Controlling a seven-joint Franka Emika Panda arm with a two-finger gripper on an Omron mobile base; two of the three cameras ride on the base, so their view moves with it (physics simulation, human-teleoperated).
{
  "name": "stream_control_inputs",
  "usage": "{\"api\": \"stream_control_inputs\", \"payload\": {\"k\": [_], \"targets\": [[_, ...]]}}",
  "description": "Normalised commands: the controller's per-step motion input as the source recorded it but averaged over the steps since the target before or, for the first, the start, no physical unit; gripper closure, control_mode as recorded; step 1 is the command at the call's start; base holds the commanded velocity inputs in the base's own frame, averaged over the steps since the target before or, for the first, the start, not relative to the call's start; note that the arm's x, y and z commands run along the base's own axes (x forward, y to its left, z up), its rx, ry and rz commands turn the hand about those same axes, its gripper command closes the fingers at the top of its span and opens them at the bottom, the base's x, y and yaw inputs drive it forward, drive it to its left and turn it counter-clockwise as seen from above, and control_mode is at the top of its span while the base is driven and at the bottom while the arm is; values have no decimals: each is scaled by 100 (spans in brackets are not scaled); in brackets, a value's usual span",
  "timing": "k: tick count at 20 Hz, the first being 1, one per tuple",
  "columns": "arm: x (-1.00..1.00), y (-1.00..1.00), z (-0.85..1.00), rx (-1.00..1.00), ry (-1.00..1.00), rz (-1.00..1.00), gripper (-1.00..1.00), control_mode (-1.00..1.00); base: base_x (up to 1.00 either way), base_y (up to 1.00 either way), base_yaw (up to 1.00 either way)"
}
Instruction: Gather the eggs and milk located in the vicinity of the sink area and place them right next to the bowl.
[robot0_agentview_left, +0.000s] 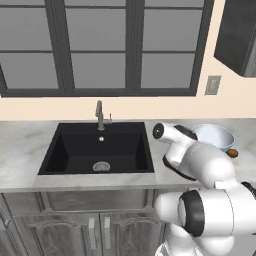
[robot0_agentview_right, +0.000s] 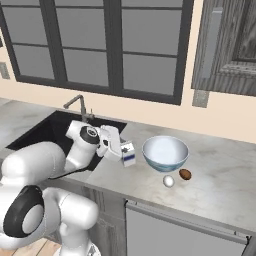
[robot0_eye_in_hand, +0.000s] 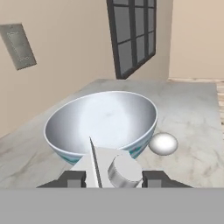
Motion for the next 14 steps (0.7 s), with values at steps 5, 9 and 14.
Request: {"api": "stream_control_inputs", "payload": {"k": [5,9,14], "targets": [[8,-10,-14,0,0,-2,100,-100,0,0,0],[7,-13,-14,0,0,-1,100,-100,0,0,0],[9,-9,-17,0,0,-1,100,-100,0,0,0]]}}
